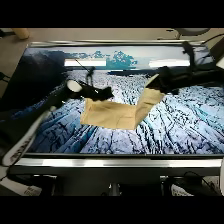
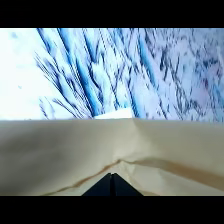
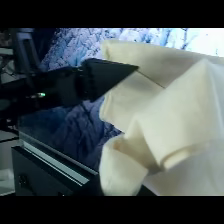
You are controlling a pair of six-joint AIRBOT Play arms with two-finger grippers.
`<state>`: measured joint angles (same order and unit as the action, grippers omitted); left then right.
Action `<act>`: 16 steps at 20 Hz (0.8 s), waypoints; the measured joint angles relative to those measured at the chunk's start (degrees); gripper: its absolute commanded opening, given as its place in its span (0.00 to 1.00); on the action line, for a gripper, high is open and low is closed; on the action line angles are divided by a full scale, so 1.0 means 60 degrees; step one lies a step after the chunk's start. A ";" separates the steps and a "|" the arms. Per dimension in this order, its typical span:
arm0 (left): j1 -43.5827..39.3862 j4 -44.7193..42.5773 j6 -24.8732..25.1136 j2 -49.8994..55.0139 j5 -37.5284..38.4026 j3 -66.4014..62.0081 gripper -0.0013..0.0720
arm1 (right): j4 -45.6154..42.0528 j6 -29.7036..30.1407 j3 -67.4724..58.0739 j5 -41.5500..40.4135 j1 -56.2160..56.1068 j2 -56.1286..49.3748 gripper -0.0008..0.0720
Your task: Fold the shirts.
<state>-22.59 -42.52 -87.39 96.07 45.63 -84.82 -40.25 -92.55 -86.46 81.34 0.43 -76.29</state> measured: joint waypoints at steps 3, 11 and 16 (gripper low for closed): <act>0.1880 -0.1333 -0.0284 -0.1872 0.0525 0.0000 0.05 | 0.1158 0.0259 0.0000 -0.1636 -0.1632 -0.1308 0.04; 0.4725 -0.2546 -0.0444 -0.5064 0.2233 0.0000 0.06 | 0.4965 0.2455 0.0007 -0.3901 -0.3901 -0.4761 0.94; 0.4998 -0.3045 -0.0113 -0.5399 0.2976 0.0197 0.06 | 0.0882 0.1257 0.0029 -0.1931 -0.1749 -0.3996 0.93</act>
<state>7.40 -60.80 -88.07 63.68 63.48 -83.64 -34.96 -85.01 -86.28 69.76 -10.07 -100.27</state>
